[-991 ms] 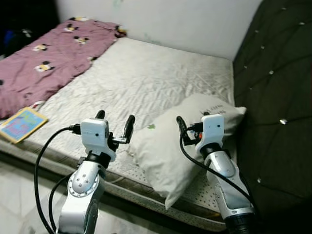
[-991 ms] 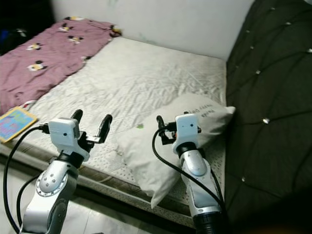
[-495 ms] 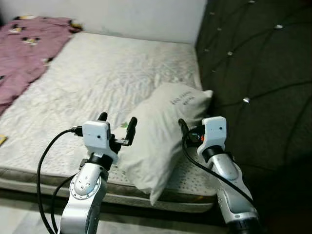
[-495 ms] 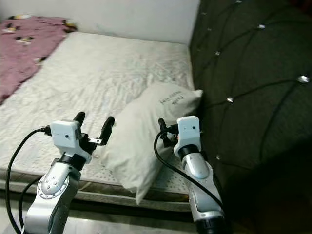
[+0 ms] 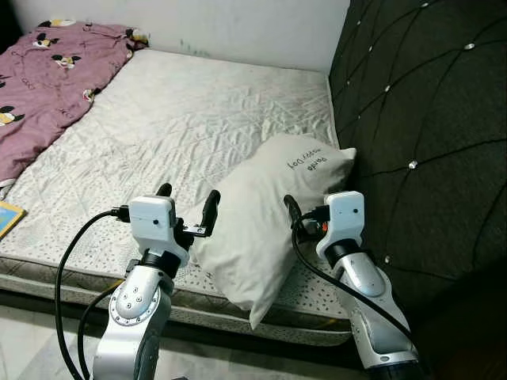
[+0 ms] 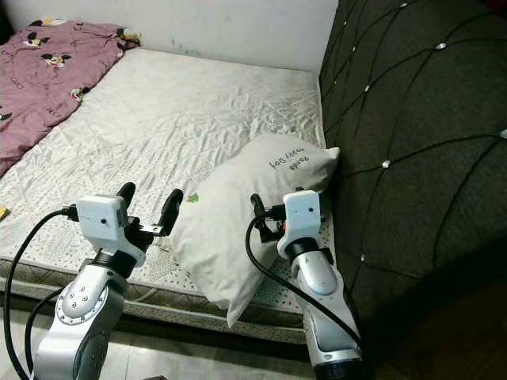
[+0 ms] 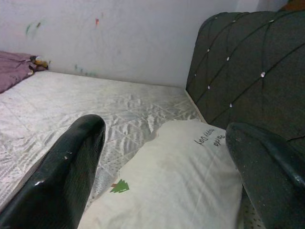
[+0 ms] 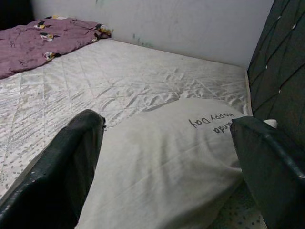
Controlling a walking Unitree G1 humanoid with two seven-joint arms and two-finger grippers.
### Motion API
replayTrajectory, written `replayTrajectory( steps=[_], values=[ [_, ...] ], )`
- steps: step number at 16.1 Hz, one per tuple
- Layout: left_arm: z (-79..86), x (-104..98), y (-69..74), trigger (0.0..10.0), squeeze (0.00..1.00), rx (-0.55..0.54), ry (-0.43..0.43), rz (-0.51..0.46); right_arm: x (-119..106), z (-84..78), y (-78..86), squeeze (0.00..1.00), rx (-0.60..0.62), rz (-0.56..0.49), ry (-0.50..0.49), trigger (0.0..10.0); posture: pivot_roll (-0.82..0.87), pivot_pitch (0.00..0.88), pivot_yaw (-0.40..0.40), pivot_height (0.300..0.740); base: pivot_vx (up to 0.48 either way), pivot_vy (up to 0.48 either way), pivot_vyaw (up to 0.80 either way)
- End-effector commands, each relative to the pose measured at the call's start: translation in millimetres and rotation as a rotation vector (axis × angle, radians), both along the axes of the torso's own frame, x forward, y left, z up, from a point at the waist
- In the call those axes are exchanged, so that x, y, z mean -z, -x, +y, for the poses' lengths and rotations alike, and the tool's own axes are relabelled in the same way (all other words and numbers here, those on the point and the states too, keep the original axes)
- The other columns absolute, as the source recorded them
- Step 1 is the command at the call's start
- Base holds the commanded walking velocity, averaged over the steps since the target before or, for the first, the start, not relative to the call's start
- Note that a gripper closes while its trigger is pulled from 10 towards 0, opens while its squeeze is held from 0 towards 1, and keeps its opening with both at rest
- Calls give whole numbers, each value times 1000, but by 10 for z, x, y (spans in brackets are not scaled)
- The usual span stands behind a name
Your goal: Clean up the room
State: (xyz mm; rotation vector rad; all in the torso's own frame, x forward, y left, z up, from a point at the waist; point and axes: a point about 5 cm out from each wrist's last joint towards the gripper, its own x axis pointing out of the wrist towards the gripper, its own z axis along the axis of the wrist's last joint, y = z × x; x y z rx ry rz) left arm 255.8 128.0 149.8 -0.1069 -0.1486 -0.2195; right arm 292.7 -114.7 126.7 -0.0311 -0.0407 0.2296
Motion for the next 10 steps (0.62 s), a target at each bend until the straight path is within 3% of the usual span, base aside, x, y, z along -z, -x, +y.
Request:
replayTrajectory(
  steps=[1, 3, 10],
  values=[
    [-12, -34, 14, 10000, 0, 5, 3, -4, -27, 4, 24, 0, -9, -5, -7, 10000, -14, 143, -43, 740, 0, 0, 0],
    [-16, -37, 21, 10000, 0, 8, 4, 2, -29, 13, 36, 0, -21, -1, -8, 10000, -15, 148, -42, 740, 0, 0, 0],
    [-16, -37, 23, 10000, 0, 7, -2, 10, -44, 20, 41, 0, -33, 5, -18, 10000, -16, 153, -43, 665, 0, 0, 0]
  ],
)
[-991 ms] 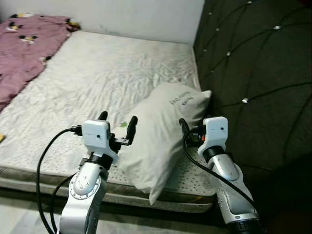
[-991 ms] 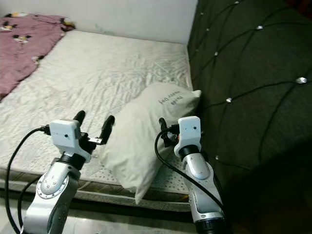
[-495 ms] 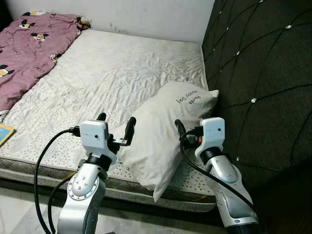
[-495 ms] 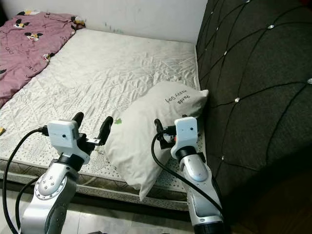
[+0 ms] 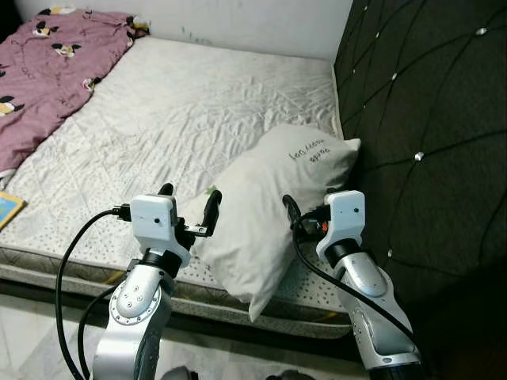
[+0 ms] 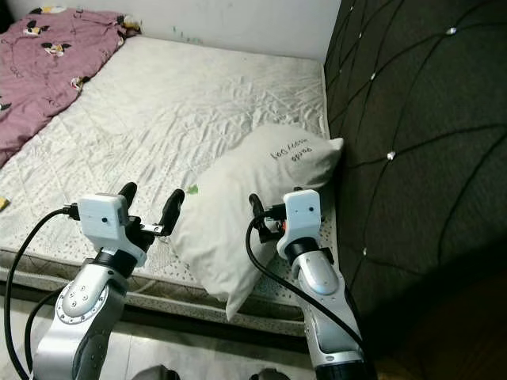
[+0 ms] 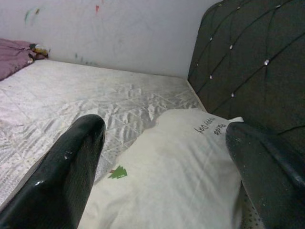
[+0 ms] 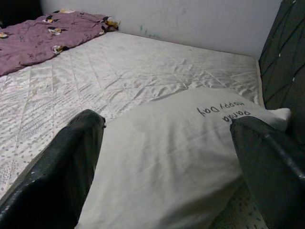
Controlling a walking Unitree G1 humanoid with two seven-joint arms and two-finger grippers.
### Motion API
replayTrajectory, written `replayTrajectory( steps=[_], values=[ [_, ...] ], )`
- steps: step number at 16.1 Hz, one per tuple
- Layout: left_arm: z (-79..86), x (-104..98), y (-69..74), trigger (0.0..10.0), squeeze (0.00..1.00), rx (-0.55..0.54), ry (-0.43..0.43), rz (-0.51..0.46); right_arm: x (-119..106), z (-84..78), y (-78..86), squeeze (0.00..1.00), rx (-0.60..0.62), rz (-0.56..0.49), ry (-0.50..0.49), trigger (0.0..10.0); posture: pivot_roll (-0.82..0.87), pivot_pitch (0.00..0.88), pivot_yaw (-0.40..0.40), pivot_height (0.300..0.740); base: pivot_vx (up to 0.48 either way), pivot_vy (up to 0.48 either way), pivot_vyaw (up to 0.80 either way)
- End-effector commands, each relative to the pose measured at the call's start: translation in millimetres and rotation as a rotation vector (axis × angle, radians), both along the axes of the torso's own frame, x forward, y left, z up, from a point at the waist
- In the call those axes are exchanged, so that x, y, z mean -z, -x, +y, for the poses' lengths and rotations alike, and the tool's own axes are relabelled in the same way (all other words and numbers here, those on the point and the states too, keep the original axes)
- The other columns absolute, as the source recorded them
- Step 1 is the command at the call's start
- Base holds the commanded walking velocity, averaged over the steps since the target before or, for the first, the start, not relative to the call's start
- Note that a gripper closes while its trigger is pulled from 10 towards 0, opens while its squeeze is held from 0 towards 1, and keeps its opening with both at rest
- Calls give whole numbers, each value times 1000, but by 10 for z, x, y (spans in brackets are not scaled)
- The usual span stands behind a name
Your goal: Clean up the room
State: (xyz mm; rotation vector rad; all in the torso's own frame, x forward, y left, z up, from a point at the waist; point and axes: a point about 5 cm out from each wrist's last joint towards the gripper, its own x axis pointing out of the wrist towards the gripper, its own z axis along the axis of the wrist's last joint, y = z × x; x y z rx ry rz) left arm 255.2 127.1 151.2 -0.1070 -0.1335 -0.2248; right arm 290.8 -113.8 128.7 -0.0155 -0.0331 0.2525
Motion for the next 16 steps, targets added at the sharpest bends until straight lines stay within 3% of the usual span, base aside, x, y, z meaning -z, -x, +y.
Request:
replayTrajectory(
  steps=[1, 5, 12, 16],
  values=[
    [-9, -24, 18, 10000, 0, 2, -2, -4, -25, 12, 23, 0, -11, -4, -3, 10000, -16, 153, -43, 660, 0, 0, 0],
    [-14, -38, 0, 10000, 0, 1, -3, -10, -30, 26, 7, 0, -23, -2, 1, 10000, -20, 152, -42, 628, 0, 0, 0],
    [18, -52, -16, 10000, 0, -44, -19, -21, -25, 60, 3, 0, -47, 2, 16, 10000, -21, 153, -41, 628, 0, 0, 0],
    [26, -40, -23, 10000, 0, -54, -16, -16, -15, 67, 1, 0, -59, 8, 20, 10000, -20, 143, -43, 590, 0, 0, 0]
  ],
)
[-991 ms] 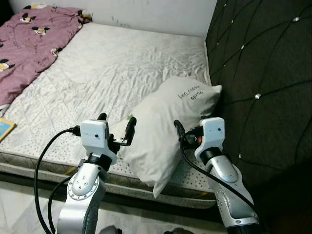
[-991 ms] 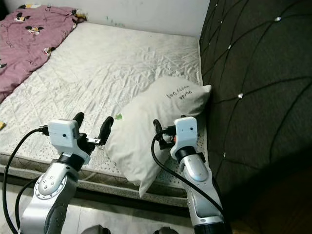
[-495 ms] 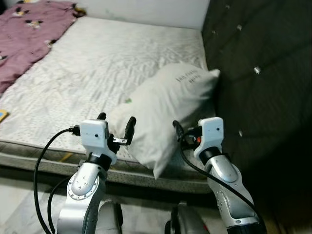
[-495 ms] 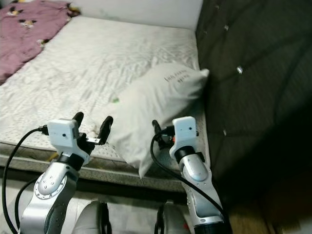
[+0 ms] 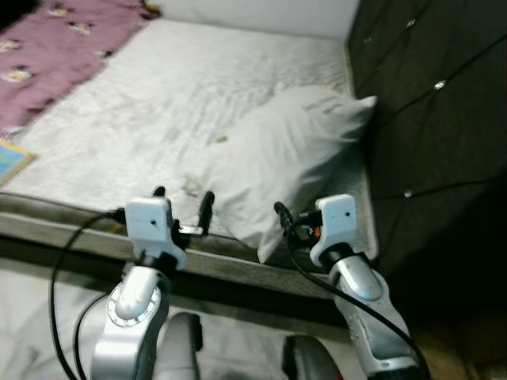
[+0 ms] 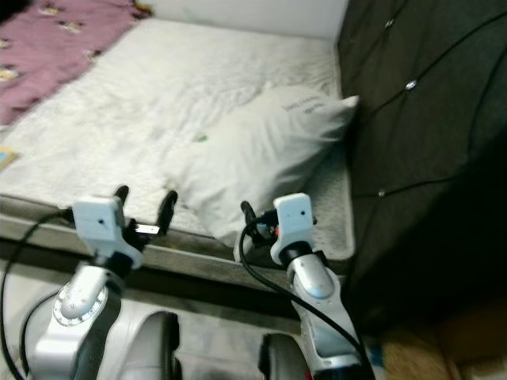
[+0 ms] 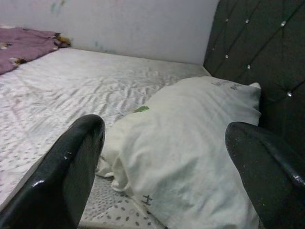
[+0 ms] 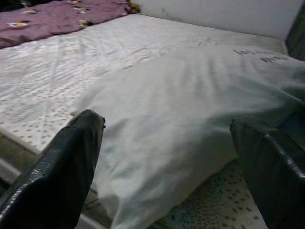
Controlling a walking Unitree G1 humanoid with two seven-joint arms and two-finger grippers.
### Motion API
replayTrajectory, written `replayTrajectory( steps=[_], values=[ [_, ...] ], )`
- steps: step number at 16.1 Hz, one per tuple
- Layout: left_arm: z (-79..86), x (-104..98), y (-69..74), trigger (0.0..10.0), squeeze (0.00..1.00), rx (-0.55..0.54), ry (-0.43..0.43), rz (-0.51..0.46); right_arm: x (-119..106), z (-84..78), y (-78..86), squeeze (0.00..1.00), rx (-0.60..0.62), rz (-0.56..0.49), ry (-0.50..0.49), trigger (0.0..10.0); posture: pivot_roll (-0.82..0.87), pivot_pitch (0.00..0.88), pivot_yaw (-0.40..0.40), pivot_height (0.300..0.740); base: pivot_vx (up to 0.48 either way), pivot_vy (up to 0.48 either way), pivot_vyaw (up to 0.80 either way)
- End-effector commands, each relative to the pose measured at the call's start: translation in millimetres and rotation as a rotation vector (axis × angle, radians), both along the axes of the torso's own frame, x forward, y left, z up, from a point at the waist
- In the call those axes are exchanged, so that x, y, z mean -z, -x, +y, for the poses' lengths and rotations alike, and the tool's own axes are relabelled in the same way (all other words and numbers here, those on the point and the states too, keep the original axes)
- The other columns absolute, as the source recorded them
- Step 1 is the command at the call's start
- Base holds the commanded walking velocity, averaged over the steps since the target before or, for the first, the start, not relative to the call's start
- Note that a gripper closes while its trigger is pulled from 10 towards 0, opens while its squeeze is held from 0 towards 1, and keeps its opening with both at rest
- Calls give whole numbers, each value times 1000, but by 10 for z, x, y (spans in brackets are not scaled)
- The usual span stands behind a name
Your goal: Clean up the room
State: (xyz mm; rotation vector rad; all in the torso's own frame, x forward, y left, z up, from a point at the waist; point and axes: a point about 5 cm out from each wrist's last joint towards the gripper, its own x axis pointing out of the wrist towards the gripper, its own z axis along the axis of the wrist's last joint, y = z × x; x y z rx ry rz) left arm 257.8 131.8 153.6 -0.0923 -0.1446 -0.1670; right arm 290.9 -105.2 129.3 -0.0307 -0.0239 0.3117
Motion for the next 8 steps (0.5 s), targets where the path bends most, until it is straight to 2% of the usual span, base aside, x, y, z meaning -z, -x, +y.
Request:
replayTrajectory(
  steps=[1, 6, 8],
  values=[
    [-15, -8, 1, 10000, 0, 0, -5, -3, -8, -16, 0, 0, -4, 0, 4, 10000, -20, 143, -43, 581, 0, 0, 0],
    [-12, 7, -9, 10000, 0, -5, -3, 4, 5, -5, -1, 0, -17, 7, 6, 10000, -22, 138, -45, 535, 0, 0, 0],
    [-13, -1, -16, 10000, 0, -6, -6, 0, 4, -2, -3, 0, -21, 5, 5, 10000, -22, 134, -44, 530, 0, 0, 0]
  ],
)
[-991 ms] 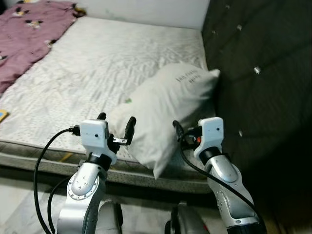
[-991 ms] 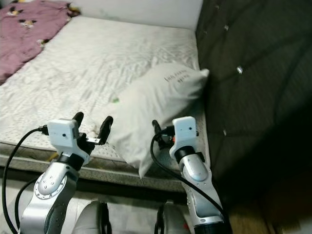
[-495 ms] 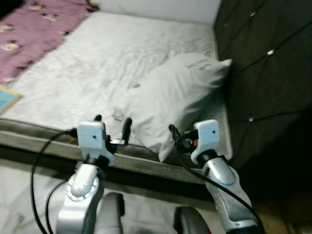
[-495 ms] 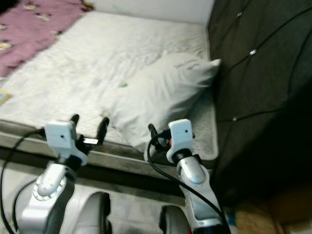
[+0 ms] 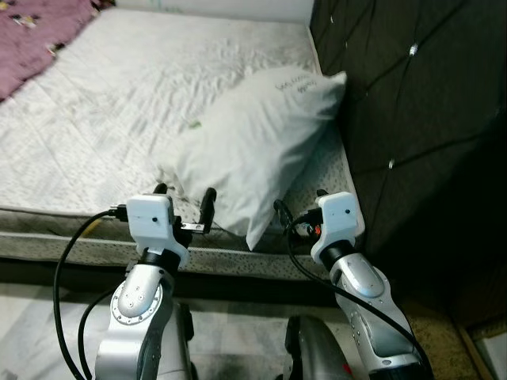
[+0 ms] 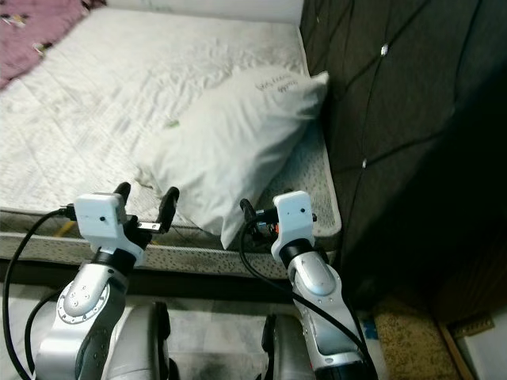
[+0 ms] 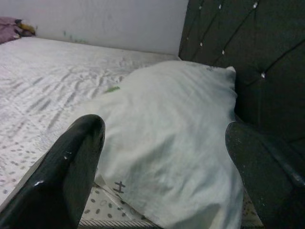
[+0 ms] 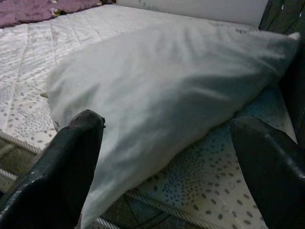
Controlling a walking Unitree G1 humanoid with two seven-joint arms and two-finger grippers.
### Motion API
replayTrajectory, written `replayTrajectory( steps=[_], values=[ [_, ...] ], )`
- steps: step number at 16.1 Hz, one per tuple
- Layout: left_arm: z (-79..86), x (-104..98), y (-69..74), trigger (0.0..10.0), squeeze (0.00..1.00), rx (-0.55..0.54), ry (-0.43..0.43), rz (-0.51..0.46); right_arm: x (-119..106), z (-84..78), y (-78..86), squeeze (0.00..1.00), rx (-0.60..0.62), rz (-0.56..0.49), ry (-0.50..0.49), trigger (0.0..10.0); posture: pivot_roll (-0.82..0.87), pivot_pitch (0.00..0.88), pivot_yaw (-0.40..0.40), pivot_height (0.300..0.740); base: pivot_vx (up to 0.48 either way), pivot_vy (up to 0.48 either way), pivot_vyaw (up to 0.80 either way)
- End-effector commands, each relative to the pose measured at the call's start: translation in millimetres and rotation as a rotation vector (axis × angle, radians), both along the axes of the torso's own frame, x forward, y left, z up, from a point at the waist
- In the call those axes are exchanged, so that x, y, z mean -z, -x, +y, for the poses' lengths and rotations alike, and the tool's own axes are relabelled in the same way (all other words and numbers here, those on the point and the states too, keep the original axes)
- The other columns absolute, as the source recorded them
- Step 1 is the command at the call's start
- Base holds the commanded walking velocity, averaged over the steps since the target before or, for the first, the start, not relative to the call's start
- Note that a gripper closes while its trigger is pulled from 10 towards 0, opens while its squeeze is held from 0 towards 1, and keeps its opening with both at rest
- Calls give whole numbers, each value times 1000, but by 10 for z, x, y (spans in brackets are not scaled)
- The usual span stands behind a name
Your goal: Clean up the room
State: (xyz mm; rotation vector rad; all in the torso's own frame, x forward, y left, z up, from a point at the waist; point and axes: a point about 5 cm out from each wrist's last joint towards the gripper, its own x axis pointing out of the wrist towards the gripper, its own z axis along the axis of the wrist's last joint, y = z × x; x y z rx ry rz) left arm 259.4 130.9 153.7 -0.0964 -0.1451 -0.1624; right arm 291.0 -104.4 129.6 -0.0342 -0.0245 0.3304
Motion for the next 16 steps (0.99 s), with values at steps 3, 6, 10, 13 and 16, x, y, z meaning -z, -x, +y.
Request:
replayTrajectory(
  steps=[3, 6, 10, 13, 16],
  values=[
    [13, -14, -22, 10000, 0, -14, -13, -6, -2, -4, -19, 0, -6, 6, 2, 10000, -24, 141, -46, 530, 0, 0, 0],
    [14, -30, -23, 10000, 0, -10, -9, -16, -8, 3, -30, 0, -10, 4, 3, 10000, -24, 144, -47, 503, 0, 0, 0],
    [-5, -38, -17, 10000, 0, 6, -16, -26, -30, 14, -34, 0, -14, -12, -1, 10000, -22, 144, -44, 499, 335, 0, 0],
    [-5, -44, -29, 10000, 0, 12, -21, -30, -41, 19, -41, 0, -15, -20, -1, 10000, -23, 143, -40, 499, 439, 0, 0],
    [-7, -37, -35, 10000, 0, 16, -23, -29, -40, 40, -41, 0, -33, -21, 3, 10000, -22, 141, -41, 499, 480, 0, 0]
  ],
)
